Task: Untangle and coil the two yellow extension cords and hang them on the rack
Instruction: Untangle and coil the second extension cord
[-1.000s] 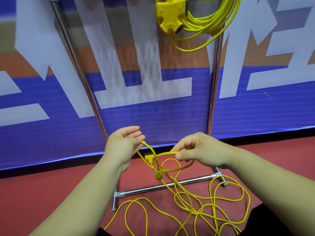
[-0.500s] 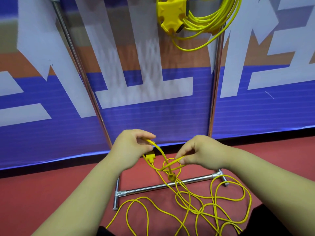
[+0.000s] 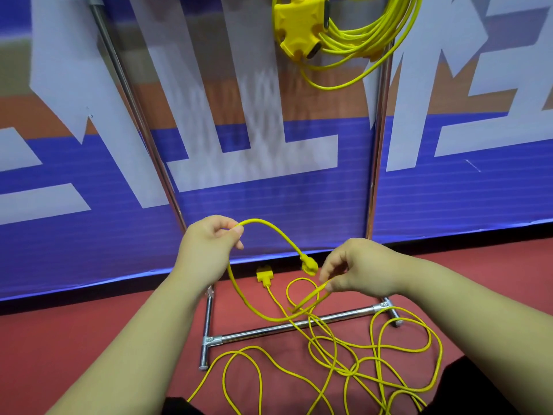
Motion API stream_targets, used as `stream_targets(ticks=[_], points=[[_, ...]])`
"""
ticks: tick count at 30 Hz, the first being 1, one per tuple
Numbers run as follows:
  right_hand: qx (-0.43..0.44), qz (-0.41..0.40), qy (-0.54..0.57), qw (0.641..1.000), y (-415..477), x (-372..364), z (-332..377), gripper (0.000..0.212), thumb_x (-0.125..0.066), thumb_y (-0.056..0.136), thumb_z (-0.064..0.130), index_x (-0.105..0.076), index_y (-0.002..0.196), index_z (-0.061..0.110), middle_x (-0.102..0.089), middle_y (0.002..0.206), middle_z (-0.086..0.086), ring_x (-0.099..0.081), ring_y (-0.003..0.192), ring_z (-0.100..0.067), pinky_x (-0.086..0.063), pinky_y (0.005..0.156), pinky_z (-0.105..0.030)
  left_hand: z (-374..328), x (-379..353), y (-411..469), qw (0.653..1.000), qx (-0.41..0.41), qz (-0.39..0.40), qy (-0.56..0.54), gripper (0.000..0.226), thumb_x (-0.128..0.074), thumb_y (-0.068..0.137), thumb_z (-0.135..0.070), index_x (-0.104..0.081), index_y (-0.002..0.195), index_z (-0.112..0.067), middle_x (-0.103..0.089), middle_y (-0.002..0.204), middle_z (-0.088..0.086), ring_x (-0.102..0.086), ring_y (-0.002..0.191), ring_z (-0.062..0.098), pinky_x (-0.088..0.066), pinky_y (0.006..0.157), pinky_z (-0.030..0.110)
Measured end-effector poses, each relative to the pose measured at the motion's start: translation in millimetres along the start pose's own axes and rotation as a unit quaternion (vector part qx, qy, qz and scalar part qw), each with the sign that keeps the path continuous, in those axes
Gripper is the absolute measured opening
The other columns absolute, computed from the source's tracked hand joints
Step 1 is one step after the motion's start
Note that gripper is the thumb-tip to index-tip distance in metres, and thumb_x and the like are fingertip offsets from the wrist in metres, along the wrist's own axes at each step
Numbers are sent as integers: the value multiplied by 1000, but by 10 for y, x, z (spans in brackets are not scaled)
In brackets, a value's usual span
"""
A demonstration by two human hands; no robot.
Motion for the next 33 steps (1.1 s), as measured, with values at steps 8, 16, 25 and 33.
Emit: stream_targets(ticks=[8,16,25,33], points=[[32,-161,148,975,7,247,143,52,-76,87,35,-52,132,40,-55,134,18,-54,123,0,-44,100,-25,-149,-246,-144,974,25,108,-199,13,-59,99,-8,-62,86,-6,-64,67,6,-29,42,10,-21,44,21],[50,-102,330,937,21,143,376,16,-61,98,9,-66,111,16,-73,81,-3,-70,77,-10,-52,75,-20,-170,-434,-244,933,75,164,-312,13,-56,98,-6,-61,86,-7,-63,68,3,-29,41,6,-21,42,19],[6,-218,538,814,-42,439,219,15,-62,95,6,-74,101,12,-70,76,-5,-42,53,-9,-36,51,-21,17,-616,-229,942,31,267,-202,27,-72,76,-15,-70,101,-10,-72,80,9,-64,73,13,-48,67,20],[-144,-251,442,849,-62,390,-461,11,-62,96,9,-70,103,5,-72,77,-5,-48,55,-9,-36,52,-22,413,-729,-61,930,150,211,-261,13,-58,97,-2,-67,102,-9,-56,76,6,-50,57,11,-50,69,34]])
Point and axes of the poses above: each hand's wrist, its own y-axis towards the middle knuckle, its own x-axis out of the back of the hand, z = x × y, the point moved 7 cm from there along y, towards the middle knuckle
